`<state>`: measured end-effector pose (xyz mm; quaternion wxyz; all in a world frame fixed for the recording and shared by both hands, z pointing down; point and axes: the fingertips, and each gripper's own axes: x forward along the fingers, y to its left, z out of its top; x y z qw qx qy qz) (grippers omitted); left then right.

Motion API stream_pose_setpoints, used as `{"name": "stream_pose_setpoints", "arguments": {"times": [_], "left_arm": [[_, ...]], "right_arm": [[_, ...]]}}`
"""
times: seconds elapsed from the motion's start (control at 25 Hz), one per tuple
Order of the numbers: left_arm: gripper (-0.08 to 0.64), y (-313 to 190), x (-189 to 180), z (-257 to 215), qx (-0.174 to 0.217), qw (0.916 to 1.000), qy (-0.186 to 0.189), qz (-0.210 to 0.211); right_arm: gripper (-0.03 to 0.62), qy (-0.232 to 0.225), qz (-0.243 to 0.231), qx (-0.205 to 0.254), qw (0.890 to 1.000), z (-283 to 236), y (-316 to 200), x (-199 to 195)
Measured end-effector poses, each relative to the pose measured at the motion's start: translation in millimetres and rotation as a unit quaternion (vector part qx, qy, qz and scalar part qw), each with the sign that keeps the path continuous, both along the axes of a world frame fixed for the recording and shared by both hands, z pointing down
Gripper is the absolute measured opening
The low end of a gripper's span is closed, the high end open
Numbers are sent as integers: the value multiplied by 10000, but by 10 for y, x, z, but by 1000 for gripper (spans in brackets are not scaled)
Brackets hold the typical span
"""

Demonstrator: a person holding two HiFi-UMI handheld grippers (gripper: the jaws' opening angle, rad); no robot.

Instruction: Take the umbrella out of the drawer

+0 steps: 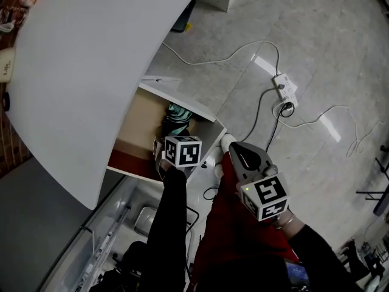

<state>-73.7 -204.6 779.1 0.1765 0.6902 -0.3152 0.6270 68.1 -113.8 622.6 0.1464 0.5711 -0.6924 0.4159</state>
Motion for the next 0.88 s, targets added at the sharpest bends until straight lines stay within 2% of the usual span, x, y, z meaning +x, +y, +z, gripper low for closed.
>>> {"name": "stream_pose_setpoints", "arguments": {"times": [0.2, 0.68, 0.88], "left_arm": [[245, 18, -14, -28, -72, 9999, 70, 4], [245, 25, -92, -347, 261, 9986, 386, -267], [244, 33, -87, -546, 456, 9972, 554, -220]], "right_arm": [[-2, 57, -24, 38, 10000, -74, 49, -6], [-2, 108, -32, 171, 9998, -207, 153, -85], [-2, 100, -138, 275, 9995, -324, 176, -171]]}}
